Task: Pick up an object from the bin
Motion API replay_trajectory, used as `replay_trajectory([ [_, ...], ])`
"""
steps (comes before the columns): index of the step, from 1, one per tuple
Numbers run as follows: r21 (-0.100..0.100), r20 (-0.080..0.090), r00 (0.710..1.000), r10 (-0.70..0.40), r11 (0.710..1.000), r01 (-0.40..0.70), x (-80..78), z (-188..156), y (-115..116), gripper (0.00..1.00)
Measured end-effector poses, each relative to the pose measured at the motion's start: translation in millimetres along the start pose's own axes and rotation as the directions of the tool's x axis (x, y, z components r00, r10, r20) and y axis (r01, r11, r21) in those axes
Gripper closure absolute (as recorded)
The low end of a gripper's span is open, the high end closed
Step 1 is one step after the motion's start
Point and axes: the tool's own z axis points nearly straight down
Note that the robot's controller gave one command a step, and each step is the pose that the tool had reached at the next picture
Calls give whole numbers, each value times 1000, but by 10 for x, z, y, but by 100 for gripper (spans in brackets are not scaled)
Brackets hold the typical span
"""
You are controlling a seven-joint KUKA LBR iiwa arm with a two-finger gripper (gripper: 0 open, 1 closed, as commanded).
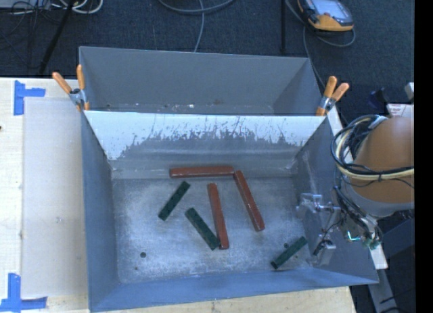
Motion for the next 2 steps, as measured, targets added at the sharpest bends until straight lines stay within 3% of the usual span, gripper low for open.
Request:
replay_trajectory([
  [1,3,11,981,-195,981,195,-172,954,93,0],
  [2,3,9,980,-198,980,198,-167,938,94,100],
])
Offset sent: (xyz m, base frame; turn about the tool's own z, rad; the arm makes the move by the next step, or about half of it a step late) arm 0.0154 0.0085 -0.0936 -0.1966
